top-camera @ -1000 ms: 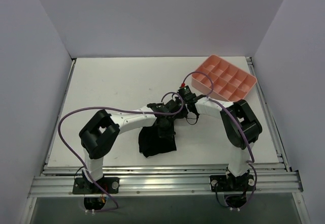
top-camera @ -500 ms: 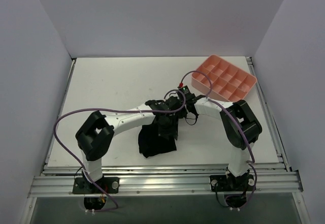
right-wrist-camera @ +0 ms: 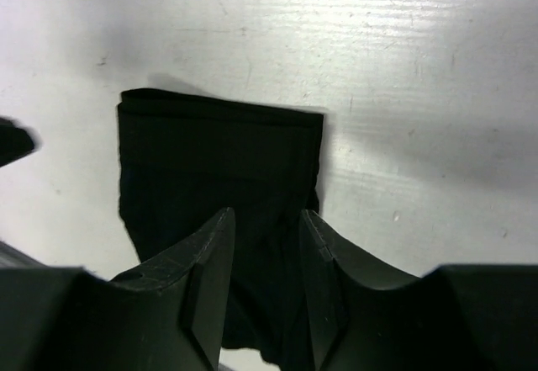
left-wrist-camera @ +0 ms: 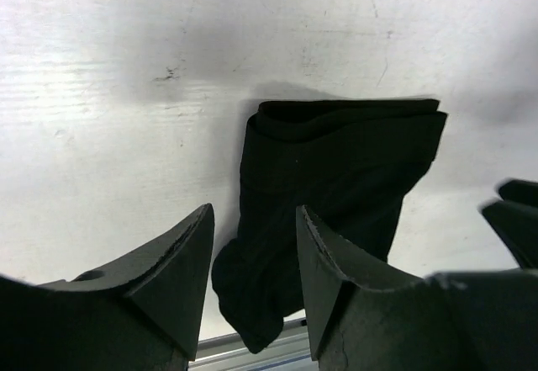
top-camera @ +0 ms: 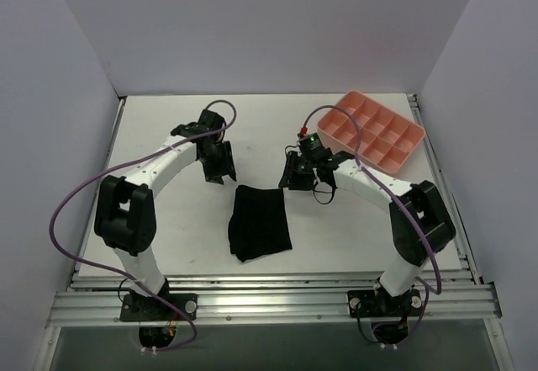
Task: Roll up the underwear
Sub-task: Fold the underwear
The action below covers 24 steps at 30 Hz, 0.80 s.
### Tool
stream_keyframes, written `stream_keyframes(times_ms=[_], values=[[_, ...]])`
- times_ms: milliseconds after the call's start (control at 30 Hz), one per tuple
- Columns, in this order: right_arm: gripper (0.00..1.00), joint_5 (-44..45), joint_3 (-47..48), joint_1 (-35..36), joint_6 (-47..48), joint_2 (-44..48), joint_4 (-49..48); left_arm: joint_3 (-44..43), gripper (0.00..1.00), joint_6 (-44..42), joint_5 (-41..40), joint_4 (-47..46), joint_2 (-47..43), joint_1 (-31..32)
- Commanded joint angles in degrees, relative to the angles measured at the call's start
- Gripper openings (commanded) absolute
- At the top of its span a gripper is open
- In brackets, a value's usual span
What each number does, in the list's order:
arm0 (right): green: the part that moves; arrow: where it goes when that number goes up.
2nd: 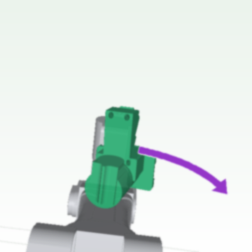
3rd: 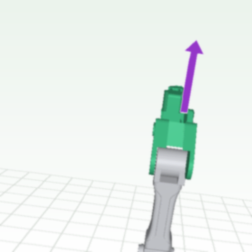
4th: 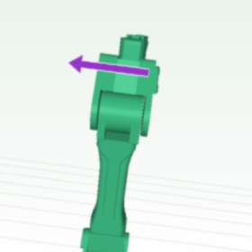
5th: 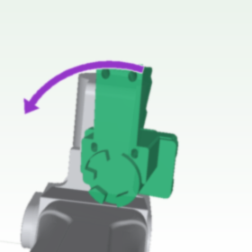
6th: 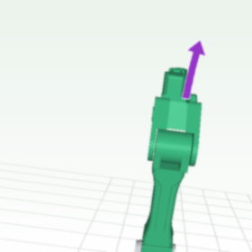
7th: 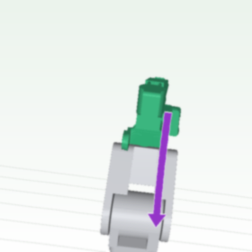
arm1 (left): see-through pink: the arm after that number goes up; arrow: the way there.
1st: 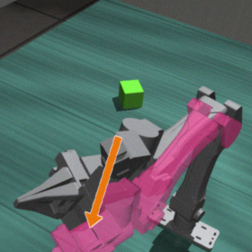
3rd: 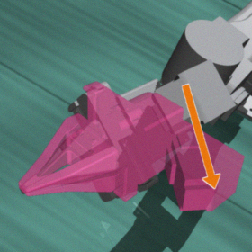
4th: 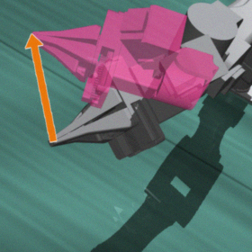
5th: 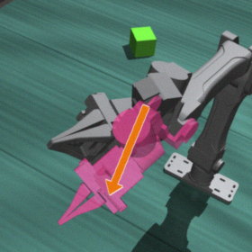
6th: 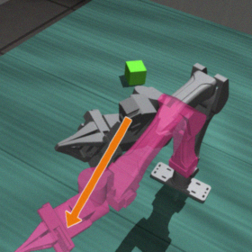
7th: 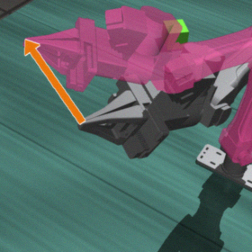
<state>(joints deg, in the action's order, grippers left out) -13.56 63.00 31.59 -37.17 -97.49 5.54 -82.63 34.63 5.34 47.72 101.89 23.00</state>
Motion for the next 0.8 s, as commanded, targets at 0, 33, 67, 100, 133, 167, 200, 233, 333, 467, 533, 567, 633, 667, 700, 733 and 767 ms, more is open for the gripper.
stream_keyframes(times_ms=[0, 33, 67, 100, 133, 167, 200, 233, 333, 467, 533, 567, 633, 667, 700, 733, 767], values=[[0.32, -1.5, 0.8, 0.7, 0.9, 5.4, 5.2, -1.4, 0.52, -5.8, 6.3, -1.4, 3.8, 0.3], [0.32, -2.0, 0.0, 1.1, 0.3, 6.3, 5.0, -1.5, 0.52, -6.0, 7.1, -2.5, 4.5, 0.3], [0.31, -2.5, -2.0, 1.6, -0.3, 8.3, 4.7, -1.7, 0.53, -6.2, 8.3, -2.9, 5.9, 0.3], [0.3, -3.0, -3.2, 2.0, -1.0, 9.3, 4.3, -1.9, 0.53, -6.2, 8.9, -3.4, 6.5, 0.4], [0.29, -3.9, -4.5, 2.2, -2.4, 11.7, 3.1, -1.9, 0.53, -6.2, 9.5, -4.5, 7.0, 0.3], [0.28, -4.4, -7.3, 3.1, -3.2, 12.8, 2.2, -2.0, 0.53, -6.2, 10.6, -5.0, 8.3, 0.2], [0.27, -4.9, -9.0, 3.4, -4.0, 13.9, 1.1, -2.5, 0.53, -6.2, 10.8, -5.2, 9.0, 0.2], [0.26, -6.1, -10.8, 3.7, -4.9, 14.8, -1.7, -3.0, 0.52, -6.4, 11.0, -4.9, 9.8, 0.2], [0.22, -7.1, -17.0, 5.8, -8.5, 17.1, -8.1, -3.5, 0.5, -7.4, 11.0, -4.4, 12.1, -0.1], [0.21, -6.3, -20.2, 10.3, -10.5, 16.6, -12.7, -2.8, 0.4, -7.6, 11.2, -5.3, 13.2, -0.6], [0.21, -5.3, -20.3, 11.6, -10.7, 15.0, -12.1, -2.6, 0.29, -7.6, 11.4, -5.4, 13.6, -0.8], [0.21, -3.9, -20.5, 11.6, -10.8, 14.5, -11.7, -2.4, 0.18, -7.3, 11.4, -5.5, 13.8, -0.9], [0.2, -3.1, -21.8, 11.6, -11.0, 13.7, -11.6, -2.2, 0.1, -7.1, 11.4, -6.2, 13.9, -0.9], [0.19, -2.4, -22.1, 11.5, -10.9, 13.5, -11.2, -2.1, 0.04, -7.0, 11.2, -6.5, 14.0, -1.1], [0.18, -1.3, -22.5, 11.2, -10.0, 13.1, -10.6, -2.2, 0.02, -7.0, 10.9, -6.6, 14.1, -1.3], [0.18, -0.6, -23.2, 10.9, -9.6, 12.4, -9.4, -2.4, 0.02, -6.9, 10.7, -6.6, 14.4, -1.4], [0.16, -0.3, -23.6, 10.4, -9.3, 12.2, -9.1, -2.6, 0.02, -7.0, 10.3, -6.5, 14.4, -1.7]])
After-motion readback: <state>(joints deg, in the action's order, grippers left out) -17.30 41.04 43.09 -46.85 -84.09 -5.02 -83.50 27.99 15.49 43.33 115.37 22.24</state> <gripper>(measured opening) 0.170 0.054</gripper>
